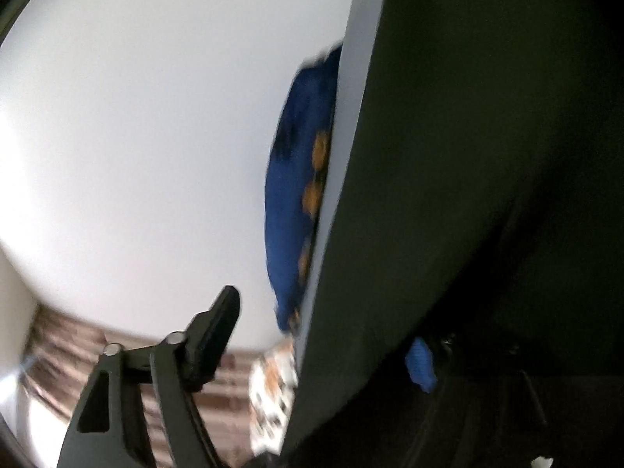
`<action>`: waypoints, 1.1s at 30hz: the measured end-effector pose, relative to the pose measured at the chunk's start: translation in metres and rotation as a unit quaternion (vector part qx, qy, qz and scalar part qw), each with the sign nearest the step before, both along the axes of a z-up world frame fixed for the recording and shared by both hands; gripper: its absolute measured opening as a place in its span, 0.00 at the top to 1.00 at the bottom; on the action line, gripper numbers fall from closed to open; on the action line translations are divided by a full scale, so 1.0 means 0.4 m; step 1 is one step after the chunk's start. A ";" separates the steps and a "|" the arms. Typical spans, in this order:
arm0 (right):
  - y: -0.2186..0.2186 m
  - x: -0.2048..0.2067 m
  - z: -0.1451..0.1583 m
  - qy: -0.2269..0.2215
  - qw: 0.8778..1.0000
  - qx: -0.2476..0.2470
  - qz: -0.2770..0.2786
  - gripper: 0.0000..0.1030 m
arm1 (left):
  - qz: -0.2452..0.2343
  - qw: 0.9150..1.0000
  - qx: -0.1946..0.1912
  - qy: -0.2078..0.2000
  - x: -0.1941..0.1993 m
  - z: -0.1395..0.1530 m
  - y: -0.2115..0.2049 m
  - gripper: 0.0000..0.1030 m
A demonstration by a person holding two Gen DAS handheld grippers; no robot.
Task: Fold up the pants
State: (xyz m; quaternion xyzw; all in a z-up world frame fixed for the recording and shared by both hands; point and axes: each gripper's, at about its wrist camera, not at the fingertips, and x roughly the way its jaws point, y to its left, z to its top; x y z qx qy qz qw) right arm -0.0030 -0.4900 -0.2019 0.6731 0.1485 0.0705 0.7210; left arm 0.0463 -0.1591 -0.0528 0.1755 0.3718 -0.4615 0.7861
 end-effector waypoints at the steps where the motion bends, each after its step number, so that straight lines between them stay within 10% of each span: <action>1: -0.028 -0.002 -0.005 0.002 1.000 0.002 -0.017 0.47 | 0.001 1.000 0.000 0.005 0.002 -0.002 0.001 0.93; 9: -0.136 -0.010 0.014 0.024 0.997 -0.029 -0.073 0.55 | -0.008 1.000 0.013 0.012 -0.006 -0.028 -0.006 0.93; 13: -0.172 -0.031 0.049 0.041 0.993 -0.064 -0.089 0.93 | -0.009 1.000 0.016 0.015 -0.005 -0.034 -0.005 0.93; 25: -0.128 -0.293 0.154 0.095 0.975 -0.173 -0.105 0.95 | -0.060 0.998 0.029 0.017 -0.087 -0.041 0.015 0.93; 33: -0.053 -0.404 0.013 0.191 0.963 -0.163 -0.101 0.93 | -0.082 0.993 0.074 0.032 -0.151 -0.121 0.031 0.93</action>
